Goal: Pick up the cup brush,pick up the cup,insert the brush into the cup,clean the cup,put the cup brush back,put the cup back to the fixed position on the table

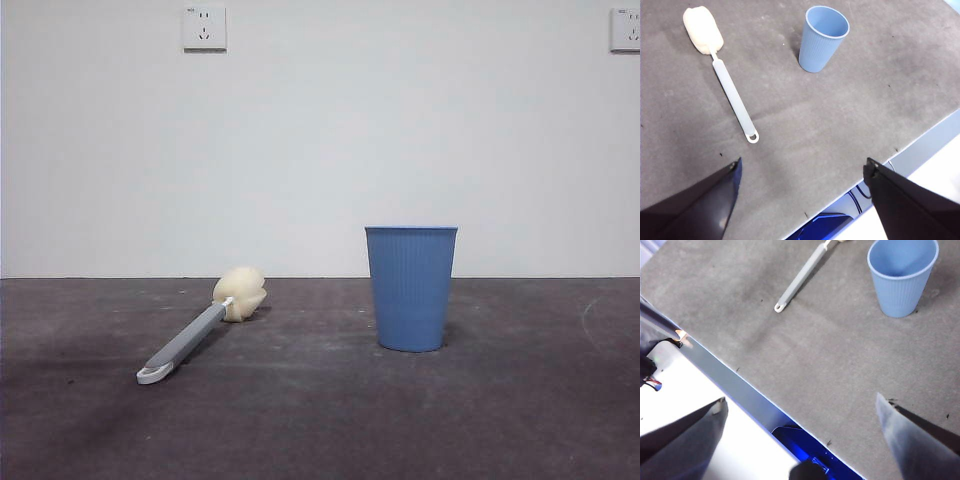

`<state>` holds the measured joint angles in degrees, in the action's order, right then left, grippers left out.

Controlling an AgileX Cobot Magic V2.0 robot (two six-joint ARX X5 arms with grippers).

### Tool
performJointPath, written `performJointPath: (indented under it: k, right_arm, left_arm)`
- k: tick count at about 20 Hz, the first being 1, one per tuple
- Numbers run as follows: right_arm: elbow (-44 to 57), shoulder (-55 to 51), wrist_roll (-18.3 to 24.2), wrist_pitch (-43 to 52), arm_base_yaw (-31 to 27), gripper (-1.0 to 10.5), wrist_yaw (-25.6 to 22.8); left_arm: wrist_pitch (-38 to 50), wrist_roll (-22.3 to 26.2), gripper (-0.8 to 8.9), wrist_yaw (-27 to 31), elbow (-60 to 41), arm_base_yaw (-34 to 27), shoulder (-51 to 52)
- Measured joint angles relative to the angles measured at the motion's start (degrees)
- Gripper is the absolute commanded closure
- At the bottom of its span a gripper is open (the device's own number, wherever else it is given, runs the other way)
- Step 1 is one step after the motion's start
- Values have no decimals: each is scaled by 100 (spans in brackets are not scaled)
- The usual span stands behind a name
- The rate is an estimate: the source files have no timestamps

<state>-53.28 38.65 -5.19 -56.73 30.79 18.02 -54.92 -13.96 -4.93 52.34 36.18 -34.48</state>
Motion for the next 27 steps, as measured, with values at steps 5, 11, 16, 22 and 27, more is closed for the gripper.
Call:
performJointPath:
  k: [5, 11, 16, 22, 27]
  right_arm:
    - [-195, -2, 0, -76, 0, 453, 0]
    - [-195, 0, -57, -232, 0, 889, 138]
    - [-195, 0, -61, -234, 0, 962, 564]
    - [-195, 0, -61, -247, 0, 945, 560]
    - [-195, 0, -61, -245, 0, 945, 560]
  left_arm:
    - [-98, 2, 410, 0, 0, 0, 0]
    - [-98, 2, 830, -2, 0, 0, 0]
    - [-98, 2, 821, 0, 0, 0, 0]
    - [-107, 2, 817, 24, 0, 0, 0]
    - [-118, 2, 818, 24, 0, 0, 0]
